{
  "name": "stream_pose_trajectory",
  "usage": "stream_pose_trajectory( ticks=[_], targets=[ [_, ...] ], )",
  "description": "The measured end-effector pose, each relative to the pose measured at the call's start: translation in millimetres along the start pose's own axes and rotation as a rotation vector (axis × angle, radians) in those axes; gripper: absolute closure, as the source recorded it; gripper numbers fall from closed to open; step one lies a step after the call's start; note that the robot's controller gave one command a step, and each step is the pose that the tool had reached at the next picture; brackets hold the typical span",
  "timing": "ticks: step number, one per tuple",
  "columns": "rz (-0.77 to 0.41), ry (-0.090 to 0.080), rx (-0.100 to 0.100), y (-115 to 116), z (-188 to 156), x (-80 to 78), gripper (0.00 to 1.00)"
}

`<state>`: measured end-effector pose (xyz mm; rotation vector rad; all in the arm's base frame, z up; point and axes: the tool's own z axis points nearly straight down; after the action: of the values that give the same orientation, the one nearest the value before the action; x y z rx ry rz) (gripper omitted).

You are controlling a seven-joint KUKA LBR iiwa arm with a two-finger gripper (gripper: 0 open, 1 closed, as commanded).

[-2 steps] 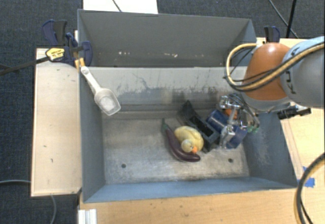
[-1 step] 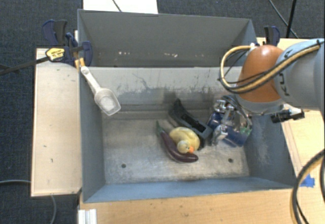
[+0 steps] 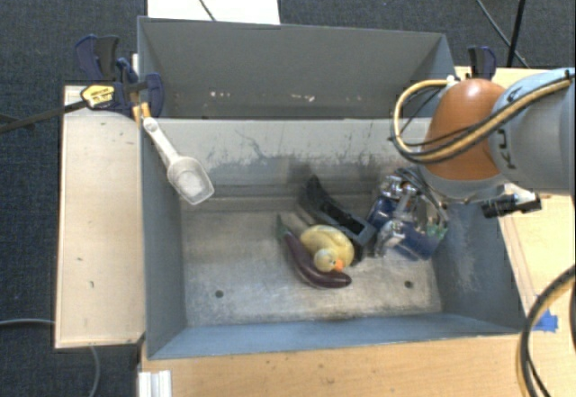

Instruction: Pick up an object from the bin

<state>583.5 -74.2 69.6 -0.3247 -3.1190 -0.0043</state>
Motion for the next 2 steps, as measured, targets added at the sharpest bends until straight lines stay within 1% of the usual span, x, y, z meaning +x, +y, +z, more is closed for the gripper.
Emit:
stream_pose_trajectory(
  ticks=[1,2],
  targets=[
    [-0.003,0.000,0.000,0,-15,3.1,1.00],
    [-0.083,-0.009,0.002,-1,-68,-3.9,1.00]
  ],
)
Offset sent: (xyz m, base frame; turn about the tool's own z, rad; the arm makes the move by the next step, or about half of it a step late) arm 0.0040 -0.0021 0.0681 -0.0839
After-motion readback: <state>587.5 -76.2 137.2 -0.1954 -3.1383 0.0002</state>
